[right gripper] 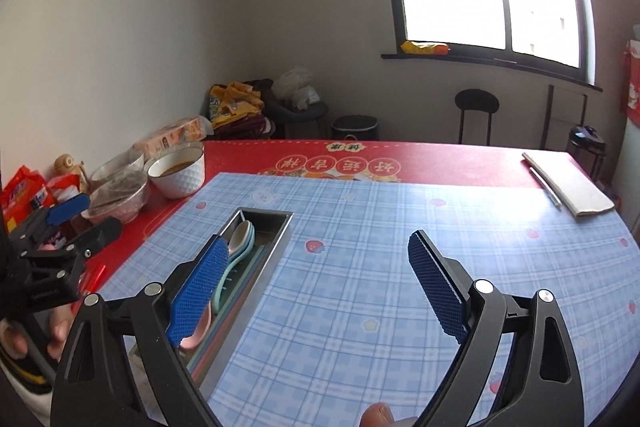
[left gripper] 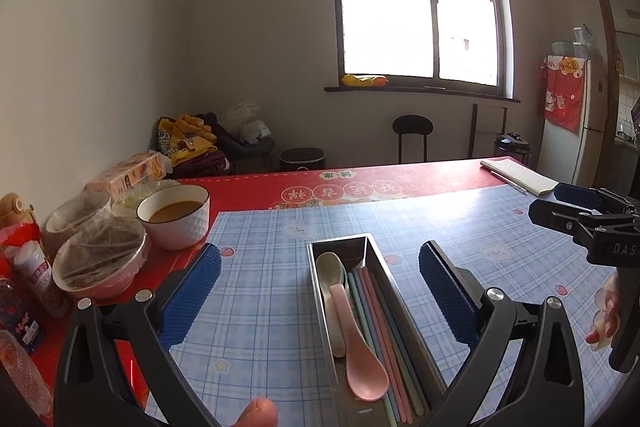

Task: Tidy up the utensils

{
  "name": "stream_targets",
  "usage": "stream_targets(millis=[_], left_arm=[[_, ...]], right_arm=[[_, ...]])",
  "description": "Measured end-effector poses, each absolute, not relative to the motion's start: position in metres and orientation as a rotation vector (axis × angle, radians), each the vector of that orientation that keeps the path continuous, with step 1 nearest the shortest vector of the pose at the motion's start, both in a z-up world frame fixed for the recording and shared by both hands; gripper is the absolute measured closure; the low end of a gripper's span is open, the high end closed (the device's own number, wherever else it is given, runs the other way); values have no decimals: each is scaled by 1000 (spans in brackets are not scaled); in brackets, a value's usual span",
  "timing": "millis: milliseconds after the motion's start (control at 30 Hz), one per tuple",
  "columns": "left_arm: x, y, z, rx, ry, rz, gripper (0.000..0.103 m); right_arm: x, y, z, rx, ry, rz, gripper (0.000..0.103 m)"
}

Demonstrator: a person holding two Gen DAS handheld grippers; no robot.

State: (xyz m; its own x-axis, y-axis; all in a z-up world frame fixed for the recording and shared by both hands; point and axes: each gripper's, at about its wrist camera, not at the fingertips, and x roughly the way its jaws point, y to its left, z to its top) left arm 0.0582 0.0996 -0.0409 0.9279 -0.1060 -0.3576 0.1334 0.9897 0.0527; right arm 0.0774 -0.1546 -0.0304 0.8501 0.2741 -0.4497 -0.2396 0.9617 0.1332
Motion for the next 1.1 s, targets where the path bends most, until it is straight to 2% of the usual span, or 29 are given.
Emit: stream_targets(millis=[433, 1100], left_arm=[[30, 56, 1, 46, 279, -158, 6], [34, 38, -1, 64, 302, -154, 6]], right_arm=[[35, -200, 5, 118, 342, 176, 15], [26, -223, 9, 132, 329, 107, 15]])
